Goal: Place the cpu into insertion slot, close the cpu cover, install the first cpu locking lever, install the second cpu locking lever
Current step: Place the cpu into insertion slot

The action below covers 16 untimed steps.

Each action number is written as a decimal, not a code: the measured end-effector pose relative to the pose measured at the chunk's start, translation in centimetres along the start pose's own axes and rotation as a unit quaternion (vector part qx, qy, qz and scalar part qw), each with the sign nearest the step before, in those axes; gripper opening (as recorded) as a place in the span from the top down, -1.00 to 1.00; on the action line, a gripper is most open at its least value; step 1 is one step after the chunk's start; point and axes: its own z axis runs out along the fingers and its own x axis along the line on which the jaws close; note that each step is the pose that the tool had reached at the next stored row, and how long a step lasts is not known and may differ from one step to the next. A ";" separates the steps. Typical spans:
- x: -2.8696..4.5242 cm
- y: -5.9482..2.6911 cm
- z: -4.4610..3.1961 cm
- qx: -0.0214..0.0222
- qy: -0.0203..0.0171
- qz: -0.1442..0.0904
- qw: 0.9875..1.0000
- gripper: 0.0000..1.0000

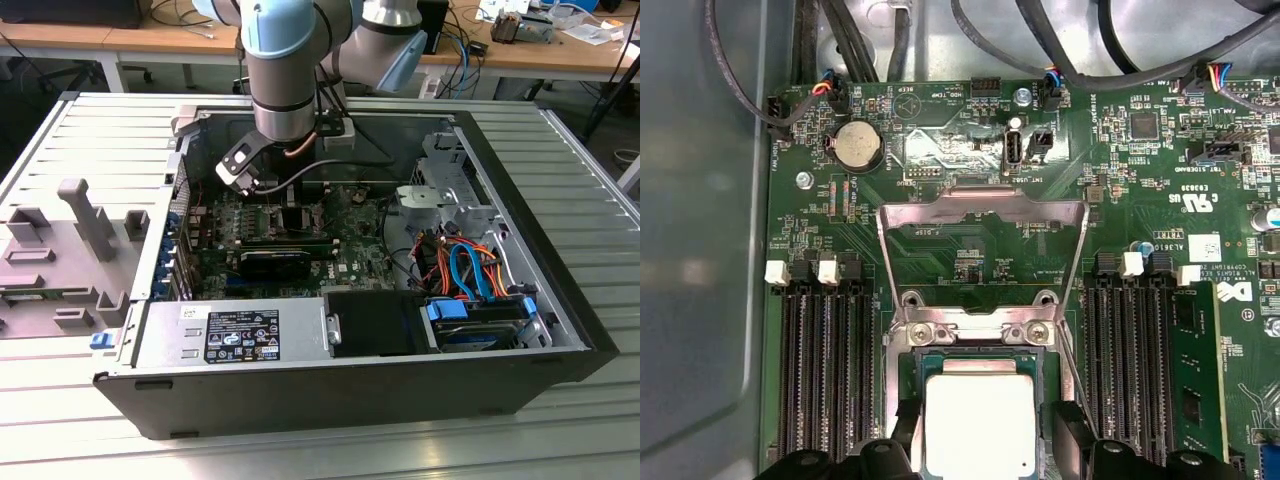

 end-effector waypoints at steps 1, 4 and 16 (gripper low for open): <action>-0.01 0.01 -0.09 0.000 0.000 0.000 1.000 -0.23; 0.00 0.06 -0.73 0.000 0.000 0.000 1.000 -0.23; 0.01 0.58 -2.39 0.010 0.006 0.001 1.000 0.53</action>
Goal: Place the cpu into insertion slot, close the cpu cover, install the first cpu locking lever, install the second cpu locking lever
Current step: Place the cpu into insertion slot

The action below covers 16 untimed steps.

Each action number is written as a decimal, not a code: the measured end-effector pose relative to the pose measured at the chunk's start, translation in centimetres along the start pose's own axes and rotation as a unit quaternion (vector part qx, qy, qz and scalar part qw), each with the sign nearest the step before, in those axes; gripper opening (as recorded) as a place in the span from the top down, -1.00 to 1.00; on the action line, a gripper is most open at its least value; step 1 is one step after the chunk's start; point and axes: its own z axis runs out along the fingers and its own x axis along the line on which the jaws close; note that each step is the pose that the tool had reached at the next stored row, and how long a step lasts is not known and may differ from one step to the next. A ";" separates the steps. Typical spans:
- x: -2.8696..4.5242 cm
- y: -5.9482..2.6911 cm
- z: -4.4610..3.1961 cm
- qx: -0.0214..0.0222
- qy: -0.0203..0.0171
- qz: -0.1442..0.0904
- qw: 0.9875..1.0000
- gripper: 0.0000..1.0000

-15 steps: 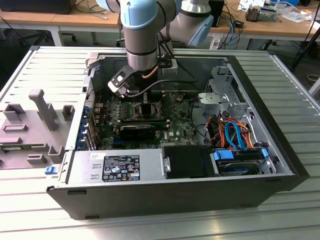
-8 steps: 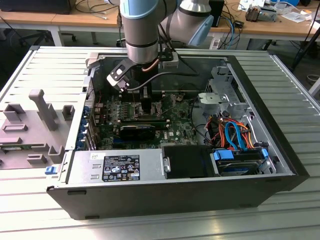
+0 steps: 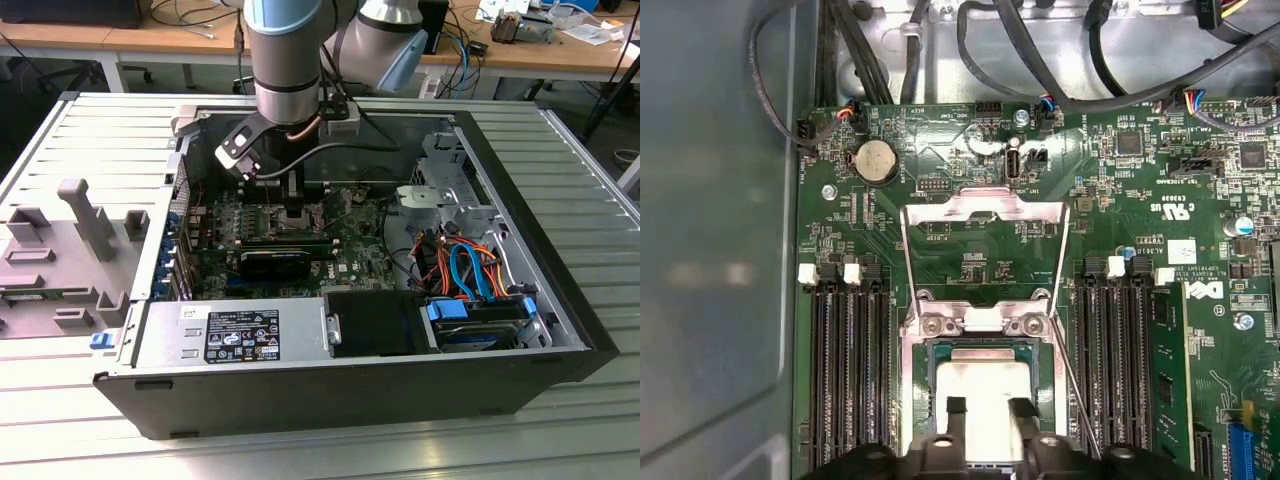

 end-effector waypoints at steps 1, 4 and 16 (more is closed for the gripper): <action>0.00 0.07 0.00 0.001 0.000 0.000 1.000 0.53; 0.01 0.26 -0.01 0.004 -0.001 0.000 1.000 0.77; 0.01 1.14 -2.06 0.042 -0.011 0.001 0.999 0.79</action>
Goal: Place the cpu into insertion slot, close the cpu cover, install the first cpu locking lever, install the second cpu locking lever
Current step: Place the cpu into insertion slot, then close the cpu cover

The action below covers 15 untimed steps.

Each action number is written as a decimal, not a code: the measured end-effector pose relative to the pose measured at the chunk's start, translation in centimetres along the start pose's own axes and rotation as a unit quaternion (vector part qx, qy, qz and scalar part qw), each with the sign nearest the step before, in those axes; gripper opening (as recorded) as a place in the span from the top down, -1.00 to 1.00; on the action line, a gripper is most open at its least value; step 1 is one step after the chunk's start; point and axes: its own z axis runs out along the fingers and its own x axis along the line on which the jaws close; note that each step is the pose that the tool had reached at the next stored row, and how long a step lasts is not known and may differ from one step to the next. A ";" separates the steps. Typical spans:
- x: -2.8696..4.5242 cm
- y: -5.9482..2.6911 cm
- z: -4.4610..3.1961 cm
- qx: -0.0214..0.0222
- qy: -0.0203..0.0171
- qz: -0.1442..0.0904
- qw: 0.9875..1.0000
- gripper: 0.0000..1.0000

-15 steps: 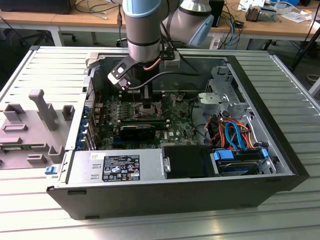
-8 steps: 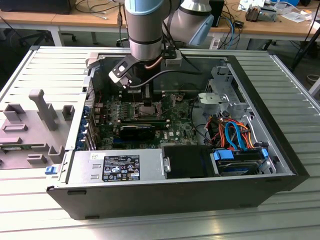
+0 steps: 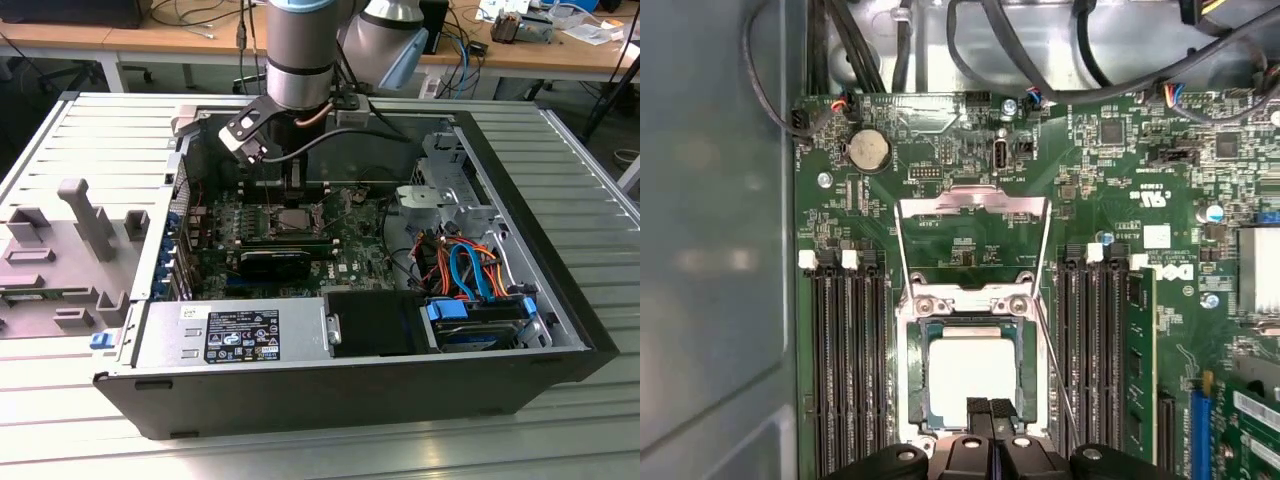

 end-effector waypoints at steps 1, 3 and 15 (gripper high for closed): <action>0.00 0.00 -0.38 0.000 0.000 0.000 1.000 0.79; 0.00 0.01 -0.61 0.000 0.000 0.000 1.000 0.79; -0.67 0.25 -0.62 0.000 0.001 0.000 1.000 0.79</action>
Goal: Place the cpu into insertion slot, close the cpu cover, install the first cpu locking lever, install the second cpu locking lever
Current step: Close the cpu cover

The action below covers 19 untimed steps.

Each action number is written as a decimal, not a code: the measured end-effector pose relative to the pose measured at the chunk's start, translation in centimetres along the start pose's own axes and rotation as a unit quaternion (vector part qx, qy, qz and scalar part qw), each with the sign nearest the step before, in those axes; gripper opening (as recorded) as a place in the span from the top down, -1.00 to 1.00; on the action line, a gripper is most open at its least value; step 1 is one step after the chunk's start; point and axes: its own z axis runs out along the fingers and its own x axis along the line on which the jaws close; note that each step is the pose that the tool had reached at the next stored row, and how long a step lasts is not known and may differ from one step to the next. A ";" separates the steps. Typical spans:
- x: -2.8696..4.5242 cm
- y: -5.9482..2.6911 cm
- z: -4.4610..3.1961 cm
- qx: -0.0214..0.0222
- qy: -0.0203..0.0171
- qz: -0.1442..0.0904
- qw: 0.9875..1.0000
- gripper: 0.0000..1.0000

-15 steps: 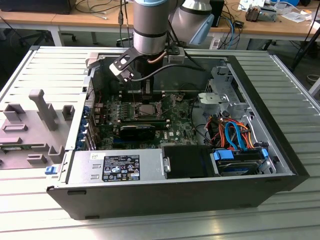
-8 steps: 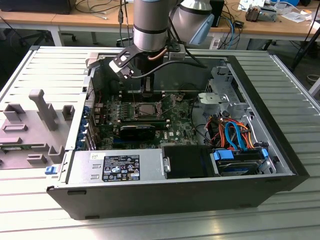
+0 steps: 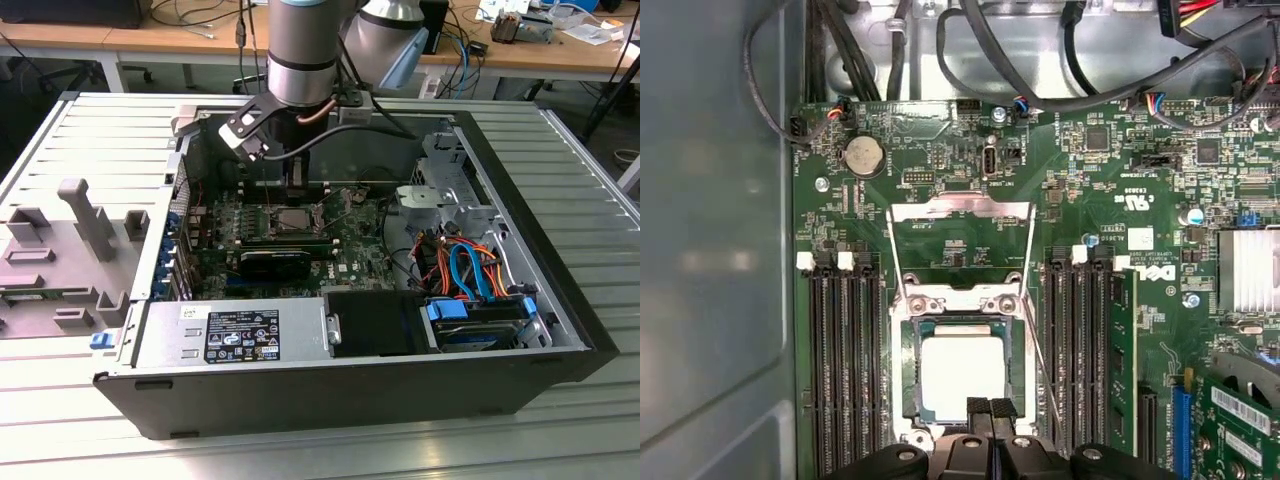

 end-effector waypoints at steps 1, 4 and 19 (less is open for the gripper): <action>-0.07 0.15 0.00 0.000 0.000 -0.001 1.000 0.79; -0.12 0.70 -0.10 0.000 0.000 -0.002 1.000 0.79; -0.12 1.23 -0.87 0.000 0.001 -0.002 1.000 0.79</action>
